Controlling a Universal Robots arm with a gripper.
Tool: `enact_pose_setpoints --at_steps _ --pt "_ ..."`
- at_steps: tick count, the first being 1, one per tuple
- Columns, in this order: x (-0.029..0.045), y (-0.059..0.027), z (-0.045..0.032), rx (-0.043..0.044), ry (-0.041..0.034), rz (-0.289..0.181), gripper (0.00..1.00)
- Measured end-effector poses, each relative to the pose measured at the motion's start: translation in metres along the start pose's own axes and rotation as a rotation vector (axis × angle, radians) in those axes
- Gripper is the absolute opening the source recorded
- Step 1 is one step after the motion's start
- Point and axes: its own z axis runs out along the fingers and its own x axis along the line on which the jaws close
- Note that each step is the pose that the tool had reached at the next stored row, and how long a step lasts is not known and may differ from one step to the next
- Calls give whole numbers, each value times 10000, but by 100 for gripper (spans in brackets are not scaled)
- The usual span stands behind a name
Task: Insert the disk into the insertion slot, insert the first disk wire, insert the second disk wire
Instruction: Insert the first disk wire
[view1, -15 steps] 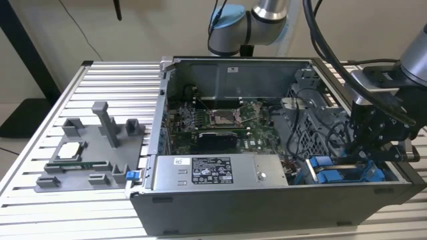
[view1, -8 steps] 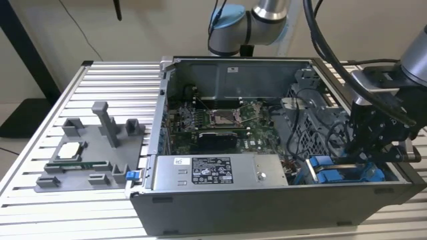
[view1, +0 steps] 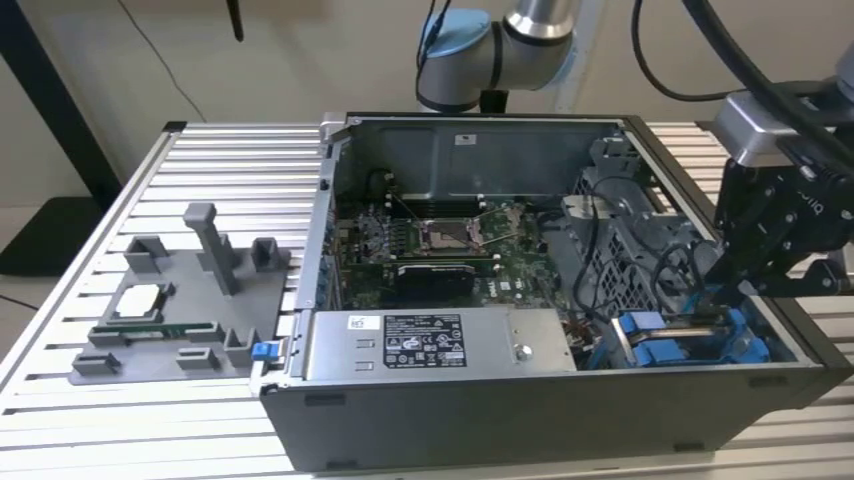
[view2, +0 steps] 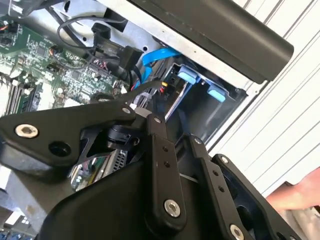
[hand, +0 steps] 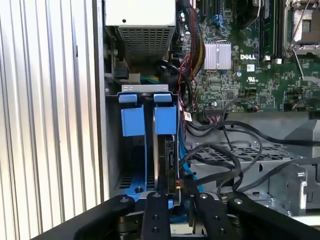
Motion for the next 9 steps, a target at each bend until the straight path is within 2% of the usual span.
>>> enact_pose_setpoints --at_steps 9 --pt "-19 -6 -20 -10 0 0 100"
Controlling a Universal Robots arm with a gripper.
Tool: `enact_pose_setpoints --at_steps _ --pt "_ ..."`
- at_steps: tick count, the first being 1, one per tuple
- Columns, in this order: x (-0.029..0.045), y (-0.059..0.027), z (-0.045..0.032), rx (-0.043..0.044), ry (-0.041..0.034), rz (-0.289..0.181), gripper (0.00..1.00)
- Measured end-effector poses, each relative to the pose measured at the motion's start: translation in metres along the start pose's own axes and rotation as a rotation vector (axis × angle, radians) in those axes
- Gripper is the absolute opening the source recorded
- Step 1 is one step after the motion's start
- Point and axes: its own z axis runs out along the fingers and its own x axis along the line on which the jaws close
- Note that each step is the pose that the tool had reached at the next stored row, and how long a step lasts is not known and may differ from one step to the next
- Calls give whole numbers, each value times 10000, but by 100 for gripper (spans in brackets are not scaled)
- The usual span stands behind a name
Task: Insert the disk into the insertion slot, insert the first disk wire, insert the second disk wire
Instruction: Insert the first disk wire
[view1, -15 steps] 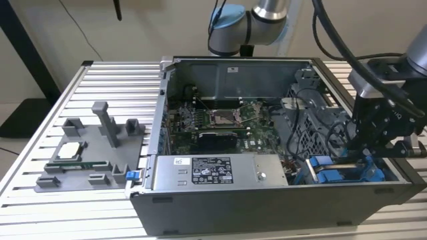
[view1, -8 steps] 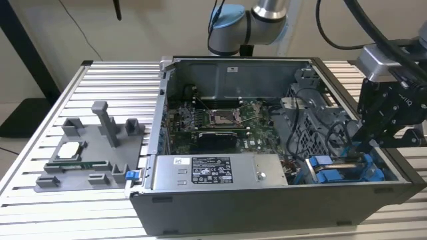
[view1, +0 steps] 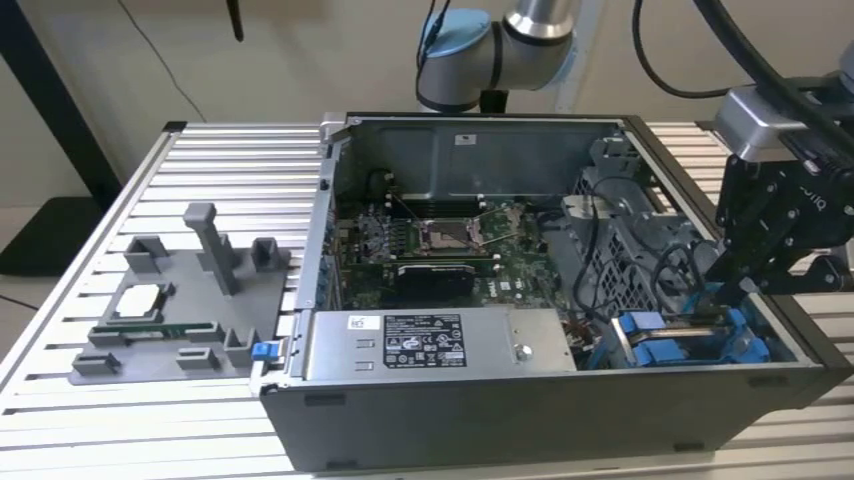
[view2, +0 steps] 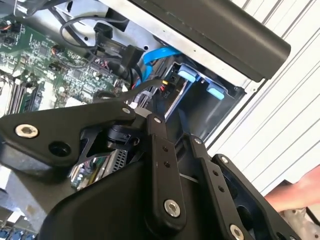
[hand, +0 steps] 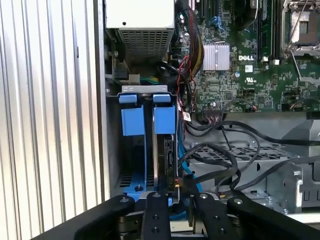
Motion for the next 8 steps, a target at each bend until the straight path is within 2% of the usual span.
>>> enact_pose_setpoints --at_steps 2,8 --pt "-27 1 -24 -1 1 2 100" --pt "-154 7 -198 18 -6 0 100"
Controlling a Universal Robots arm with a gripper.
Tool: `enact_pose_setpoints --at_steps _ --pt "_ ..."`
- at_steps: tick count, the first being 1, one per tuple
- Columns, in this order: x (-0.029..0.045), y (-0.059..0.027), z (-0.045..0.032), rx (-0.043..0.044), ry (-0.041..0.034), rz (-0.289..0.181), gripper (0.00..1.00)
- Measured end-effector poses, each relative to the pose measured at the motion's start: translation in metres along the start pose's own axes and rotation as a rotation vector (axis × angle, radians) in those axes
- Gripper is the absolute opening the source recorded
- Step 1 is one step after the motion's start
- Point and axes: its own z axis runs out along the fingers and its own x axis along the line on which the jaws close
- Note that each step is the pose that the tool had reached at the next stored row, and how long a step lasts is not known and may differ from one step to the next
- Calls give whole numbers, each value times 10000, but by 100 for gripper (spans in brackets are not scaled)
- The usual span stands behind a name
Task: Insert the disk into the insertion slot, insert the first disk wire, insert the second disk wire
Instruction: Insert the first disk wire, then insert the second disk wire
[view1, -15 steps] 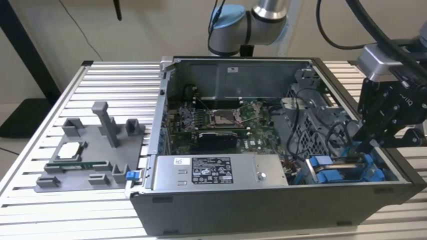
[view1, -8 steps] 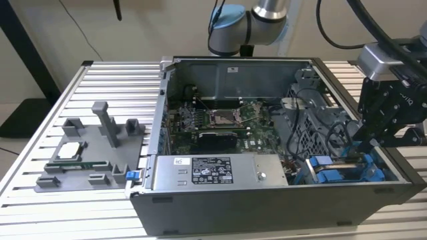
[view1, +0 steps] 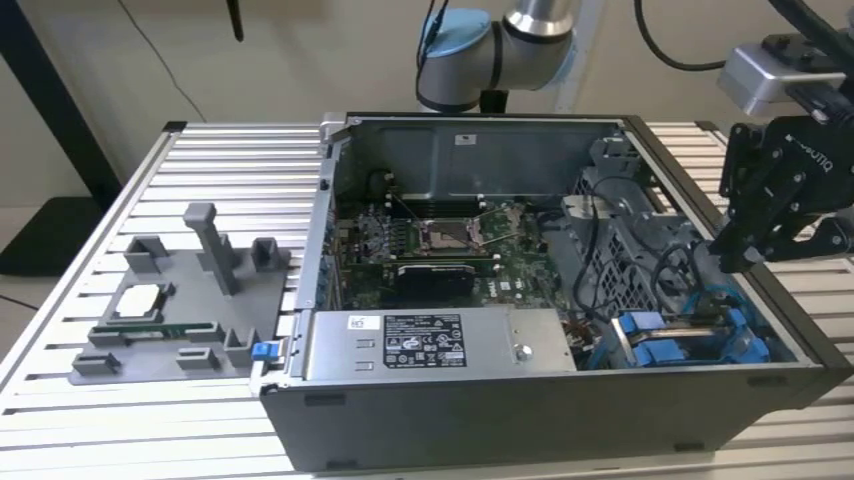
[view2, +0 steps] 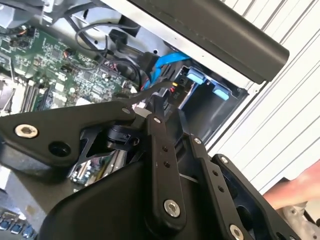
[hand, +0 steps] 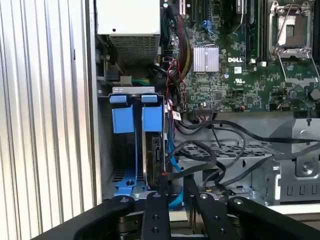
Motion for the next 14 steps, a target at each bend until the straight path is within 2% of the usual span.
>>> enact_pose_setpoints --at_steps 4,10,14 --pt "-68 -9 -14 59 -2 -6 100" --pt "-134 -116 -10 66 0 -11 100" --pt "-198 -156 -4 65 -1 -18 100"
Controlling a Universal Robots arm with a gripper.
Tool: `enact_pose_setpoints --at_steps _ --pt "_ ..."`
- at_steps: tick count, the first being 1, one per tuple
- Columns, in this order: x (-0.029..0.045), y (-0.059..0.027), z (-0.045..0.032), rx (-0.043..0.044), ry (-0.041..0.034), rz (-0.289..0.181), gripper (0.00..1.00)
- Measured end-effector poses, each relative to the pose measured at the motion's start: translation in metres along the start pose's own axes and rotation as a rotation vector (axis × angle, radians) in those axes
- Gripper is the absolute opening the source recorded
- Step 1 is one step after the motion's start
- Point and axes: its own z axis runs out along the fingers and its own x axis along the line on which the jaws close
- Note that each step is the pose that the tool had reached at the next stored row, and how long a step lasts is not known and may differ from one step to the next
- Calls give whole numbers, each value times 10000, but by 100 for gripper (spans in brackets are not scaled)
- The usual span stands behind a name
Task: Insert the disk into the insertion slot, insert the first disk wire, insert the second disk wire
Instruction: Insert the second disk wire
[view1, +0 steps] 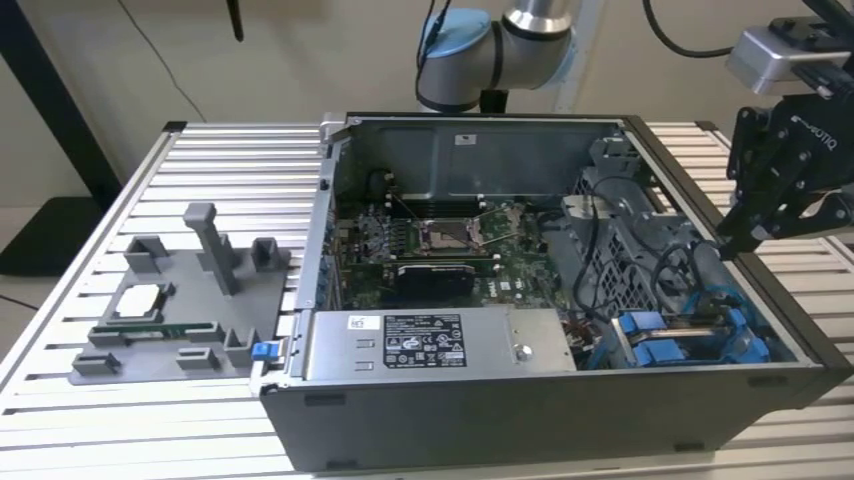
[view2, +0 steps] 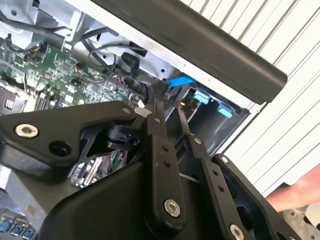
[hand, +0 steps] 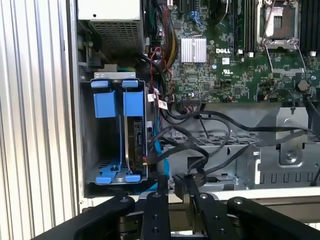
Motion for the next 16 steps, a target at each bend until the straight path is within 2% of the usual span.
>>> enact_pose_setpoints --at_steps 3,6,12,16 --pt "-45 -17 10 -1 6 -14 100" --pt "-63 -44 41 1 47 -23 100" --pt "-65 -99 96 -34 161 -30 100" --pt "-67 -130 125 -88 245 -40 100"
